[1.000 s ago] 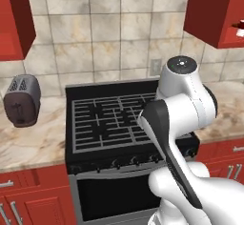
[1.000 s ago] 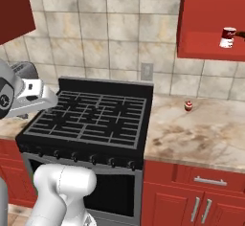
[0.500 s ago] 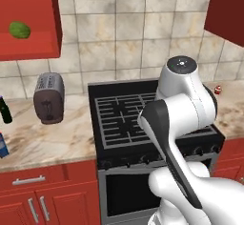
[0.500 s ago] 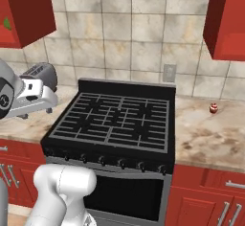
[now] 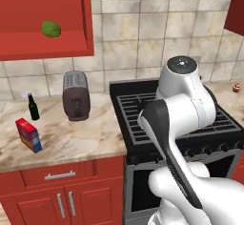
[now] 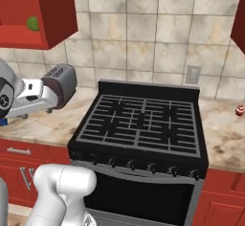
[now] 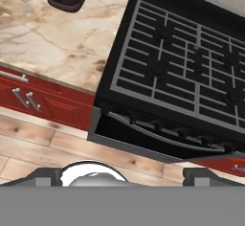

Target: Pick the canned food and boxed food from the counter and place them in the cabinets closest to them.

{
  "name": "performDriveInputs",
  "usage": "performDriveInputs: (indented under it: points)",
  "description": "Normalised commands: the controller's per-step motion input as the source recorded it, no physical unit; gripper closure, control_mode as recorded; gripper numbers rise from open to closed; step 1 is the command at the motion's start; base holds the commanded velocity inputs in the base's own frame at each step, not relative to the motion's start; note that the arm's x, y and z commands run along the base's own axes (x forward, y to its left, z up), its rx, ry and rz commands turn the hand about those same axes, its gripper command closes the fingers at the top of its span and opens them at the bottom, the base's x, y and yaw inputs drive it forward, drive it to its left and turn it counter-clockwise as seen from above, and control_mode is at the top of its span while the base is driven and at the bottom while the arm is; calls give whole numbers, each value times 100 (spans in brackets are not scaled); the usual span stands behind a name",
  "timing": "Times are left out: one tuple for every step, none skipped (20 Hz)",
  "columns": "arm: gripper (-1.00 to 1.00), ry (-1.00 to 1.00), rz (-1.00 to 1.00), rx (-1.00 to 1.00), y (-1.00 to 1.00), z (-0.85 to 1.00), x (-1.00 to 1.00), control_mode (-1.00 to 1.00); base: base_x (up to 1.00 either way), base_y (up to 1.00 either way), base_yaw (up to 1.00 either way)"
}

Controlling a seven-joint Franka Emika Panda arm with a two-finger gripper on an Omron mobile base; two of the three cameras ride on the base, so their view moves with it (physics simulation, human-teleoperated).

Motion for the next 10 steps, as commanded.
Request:
performDriveInputs:
  points:
    - [-100,0,0,0,0,0,0,100,-3,54,0]
    - [-100,0,0,0,0,0,0,100,-2,51,0]
    - [-100,0,0,0,0,0,0,100,-3,50,0]
    - [-100,0,0,0,0,0,0,100,-2,51,0]
    - [-100,0,0,0,0,0,0,100,-3,51,0]
    - [-100,0,0,0,0,0,0,100,-2,52,0]
    - [-100,0,0,0,0,0,0,100,-3,51,0]
    - [-100,0,0,0,0,0,0,100,-2,51,0]
    - [-100,0,0,0,0,0,0,100,-2,51,0]
    - [-100,0,0,0,0,0,0,100,0,51,0]
